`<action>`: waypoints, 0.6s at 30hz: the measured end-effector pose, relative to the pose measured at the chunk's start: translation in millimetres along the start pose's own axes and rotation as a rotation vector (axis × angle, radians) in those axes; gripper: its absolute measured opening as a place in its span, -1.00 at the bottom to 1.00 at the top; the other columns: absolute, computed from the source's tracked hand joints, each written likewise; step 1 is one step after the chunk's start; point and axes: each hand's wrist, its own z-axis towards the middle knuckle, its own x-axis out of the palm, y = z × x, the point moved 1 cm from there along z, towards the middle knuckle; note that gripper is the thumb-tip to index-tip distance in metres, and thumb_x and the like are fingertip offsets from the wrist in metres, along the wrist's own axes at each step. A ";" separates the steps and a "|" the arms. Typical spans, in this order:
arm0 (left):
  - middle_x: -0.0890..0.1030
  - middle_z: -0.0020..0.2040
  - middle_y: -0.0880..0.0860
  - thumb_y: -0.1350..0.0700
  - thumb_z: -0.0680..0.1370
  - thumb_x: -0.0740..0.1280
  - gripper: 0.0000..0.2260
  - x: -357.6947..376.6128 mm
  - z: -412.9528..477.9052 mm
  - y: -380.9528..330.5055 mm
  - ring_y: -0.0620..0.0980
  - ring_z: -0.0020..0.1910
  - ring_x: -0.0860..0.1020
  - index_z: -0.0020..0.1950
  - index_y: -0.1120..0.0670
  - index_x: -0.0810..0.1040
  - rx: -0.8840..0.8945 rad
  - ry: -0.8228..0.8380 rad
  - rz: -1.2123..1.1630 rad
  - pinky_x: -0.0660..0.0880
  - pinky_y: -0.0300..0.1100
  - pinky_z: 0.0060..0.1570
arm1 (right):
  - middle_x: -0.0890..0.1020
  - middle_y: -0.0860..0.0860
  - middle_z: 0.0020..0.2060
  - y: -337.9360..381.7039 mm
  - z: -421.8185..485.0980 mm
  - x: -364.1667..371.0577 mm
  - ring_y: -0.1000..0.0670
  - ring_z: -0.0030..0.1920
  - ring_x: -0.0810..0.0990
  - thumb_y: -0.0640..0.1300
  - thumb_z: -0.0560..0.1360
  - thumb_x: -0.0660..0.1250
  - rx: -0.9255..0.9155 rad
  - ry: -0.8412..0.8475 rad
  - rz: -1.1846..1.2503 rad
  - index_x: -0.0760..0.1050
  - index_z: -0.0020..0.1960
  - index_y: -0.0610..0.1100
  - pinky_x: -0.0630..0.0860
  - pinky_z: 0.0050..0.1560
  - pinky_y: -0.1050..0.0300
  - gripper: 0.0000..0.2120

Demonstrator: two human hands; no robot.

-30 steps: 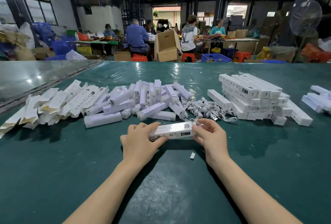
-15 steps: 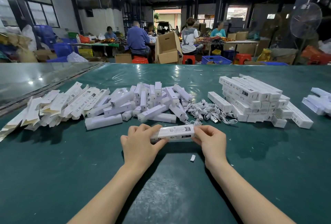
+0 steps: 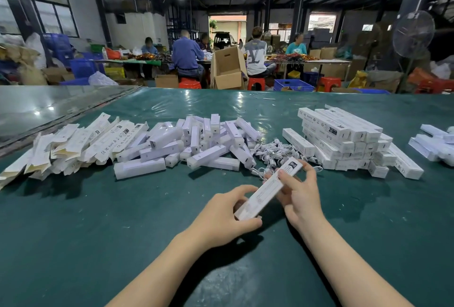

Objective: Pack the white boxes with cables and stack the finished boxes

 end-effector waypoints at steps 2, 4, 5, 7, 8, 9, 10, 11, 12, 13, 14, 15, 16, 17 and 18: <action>0.54 -0.24 -0.16 -0.02 0.37 0.45 -0.62 -1.1 -1.4 0.2 -0.24 -0.32 0.46 0.10 -0.27 0.40 0.005 -0.028 -0.023 0.35 -0.47 -0.25 | 0.55 -0.16 -0.10 3.0 2.2 -0.1 -0.09 -0.26 0.67 -0.46 0.48 0.20 0.027 0.069 0.076 0.33 -0.01 -0.02 0.61 -0.15 -0.07 -0.66; 0.49 -0.29 -0.12 -0.08 0.32 0.40 -0.66 -1.9 -1.9 -0.8 -0.22 -0.39 0.40 0.00 -0.27 0.35 -0.018 -0.061 -0.077 0.32 -0.44 -0.33 | 0.54 -0.18 -0.07 3.5 0.6 3.5 -0.11 -0.21 0.65 -0.44 0.51 0.17 0.066 0.159 0.086 0.33 0.03 -0.05 0.63 -0.18 0.02 -0.70; 0.49 -0.28 -0.11 -0.09 0.30 0.36 -0.67 -2.2 -0.9 -1.0 -0.22 -0.39 0.39 -0.01 -0.23 0.32 -0.040 -0.094 -0.113 0.32 -0.42 -0.34 | 0.53 -0.17 -0.02 2.4 -1.0 5.0 -0.11 -0.16 0.62 -0.40 0.52 0.18 0.062 0.190 -0.021 0.31 0.11 -0.04 0.62 -0.14 0.04 -0.69; 0.48 -0.20 -0.09 -0.07 0.29 0.33 -0.66 -3.4 1.9 -0.8 -0.26 -0.37 0.43 -0.03 -0.13 0.27 -0.100 -0.210 -0.190 0.34 -0.41 -0.30 | 0.47 -0.07 0.10 -3.3 -8.2 8.6 -0.07 -0.08 0.56 -0.31 0.51 0.26 -0.043 0.244 -0.471 0.16 0.34 0.00 0.54 0.00 0.10 -0.50; 0.47 -0.15 -0.07 -0.04 0.29 0.35 -0.64 -4.0 2.7 -1.5 -0.30 -0.34 0.45 -0.04 -0.10 0.24 -0.121 -0.262 -0.237 0.37 -0.41 -0.28 | 0.44 -0.01 0.10 -7.5 -14.9 13.6 -0.02 -0.07 0.55 -0.28 0.49 0.31 -0.118 0.305 -0.671 0.11 0.39 0.03 0.50 0.01 0.22 -0.41; 0.45 -0.09 -0.05 0.02 0.30 0.38 -0.60 -4.1 2.9 -1.9 -0.35 -0.31 0.47 -0.04 -0.08 0.21 -0.122 -0.277 -0.275 0.40 -0.40 -0.23 | 0.45 0.05 0.06 -12.8 -21.4 19.3 0.07 -0.09 0.55 -0.27 0.47 0.34 -0.191 0.376 -0.806 0.13 0.35 0.09 0.46 -0.05 0.38 -0.40; 0.43 -0.03 -0.03 0.10 0.29 0.40 -0.56 -3.3 2.5 -2.5 -0.38 -0.27 0.48 -0.02 -0.07 0.18 -0.095 -0.249 -0.294 0.43 -0.40 -0.18 | 0.49 0.13 -0.02 -17.1 -27.0 25.6 0.20 -0.13 0.54 -0.26 0.46 0.35 -0.246 0.436 -0.876 0.21 0.25 0.16 0.40 -0.15 0.49 -0.46; 0.41 0.01 -0.03 0.15 0.26 0.40 -0.52 -1.8 1.1 -3.0 -0.39 -0.23 0.48 0.00 -0.06 0.17 -0.049 -0.195 -0.307 0.43 -0.40 -0.14 | 0.52 0.20 -0.10 -19.3 -30.9 30.5 0.29 -0.19 0.52 -0.25 0.45 0.35 -0.291 0.462 -0.921 0.27 0.13 0.21 0.37 -0.20 0.53 -0.53; 0.40 0.04 -0.05 0.15 0.22 0.39 -0.49 -0.8 -0.9 -3.8 -0.35 -0.21 0.48 0.03 -0.05 0.17 -0.004 -0.143 -0.321 0.43 -0.40 -0.13 | 0.54 0.20 -0.16 -19.0 -32.3 32.7 0.28 -0.21 0.51 -0.23 0.44 0.34 -0.336 0.460 -0.959 0.30 0.07 0.22 0.36 -0.22 0.51 -0.58; 0.41 0.04 -0.09 0.10 0.19 0.38 -0.47 -0.8 -3.1 -4.7 -0.27 -0.18 0.47 0.05 -0.05 0.20 0.024 -0.108 -0.331 0.42 -0.38 -0.13 | 0.55 0.14 -0.14 -16.9 -31.1 32.7 0.19 -0.16 0.51 -0.21 0.44 0.32 -0.384 0.440 -1.021 0.33 0.10 0.19 0.38 -0.17 0.43 -0.62; 0.44 0.03 -0.14 0.01 0.17 0.36 -0.48 -1.6 -4.7 -5.3 -0.21 -0.15 0.46 0.07 -0.05 0.24 0.041 -0.090 -0.328 0.41 -0.37 -0.12 | 0.55 0.04 -0.05 -13.3 -28.0 29.4 0.06 -0.06 0.51 -0.19 0.44 0.29 -0.425 0.416 -1.117 0.35 0.20 0.12 0.40 -0.06 0.29 -0.61; 0.46 0.02 -0.18 -0.07 0.17 0.32 -0.49 -1.9 -5.2 -5.4 -0.20 -0.11 0.45 0.07 -0.08 0.28 0.057 -0.082 -0.306 0.39 -0.37 -0.10 | 0.51 -0.02 0.06 -9.8 -23.5 24.4 -0.04 0.05 0.48 -0.15 0.46 0.27 -0.444 0.393 -1.243 0.32 0.32 0.02 0.40 0.04 0.16 -0.56; 0.47 0.03 -0.22 -0.12 0.18 0.28 -0.51 -1.8 -5.3 -5.6 -0.22 -0.05 0.45 0.08 -0.12 0.31 0.069 -0.070 -0.260 0.36 -0.41 -0.07 | 0.46 -0.04 0.14 -6.9 -19.8 18.4 -0.10 0.13 0.45 -0.10 0.49 0.25 -0.437 0.374 -1.362 0.26 0.39 -0.01 0.39 0.10 0.09 -0.52; 0.46 0.06 -0.25 -0.16 0.18 0.26 -0.51 -1.2 -4.9 -5.6 -0.27 0.02 0.44 0.09 -0.17 0.31 0.074 -0.049 -0.206 0.32 -0.45 -0.04 | 0.43 -0.02 0.17 -4.5 -17.1 12.0 -0.11 0.17 0.44 -0.04 0.52 0.23 -0.414 0.346 -1.460 0.24 0.42 0.01 0.39 0.11 0.05 -0.52; 0.44 0.10 -0.28 -0.18 0.19 0.24 -0.51 -0.5 -4.3 -5.8 -0.32 0.06 0.41 0.11 -0.22 0.30 0.071 -0.028 -0.167 0.30 -0.49 -0.02 | 0.43 0.00 0.18 -2.0 -15.0 6.6 -0.10 0.19 0.43 0.02 0.54 0.20 -0.416 0.310 -1.550 0.24 0.41 0.02 0.40 0.09 0.05 -0.55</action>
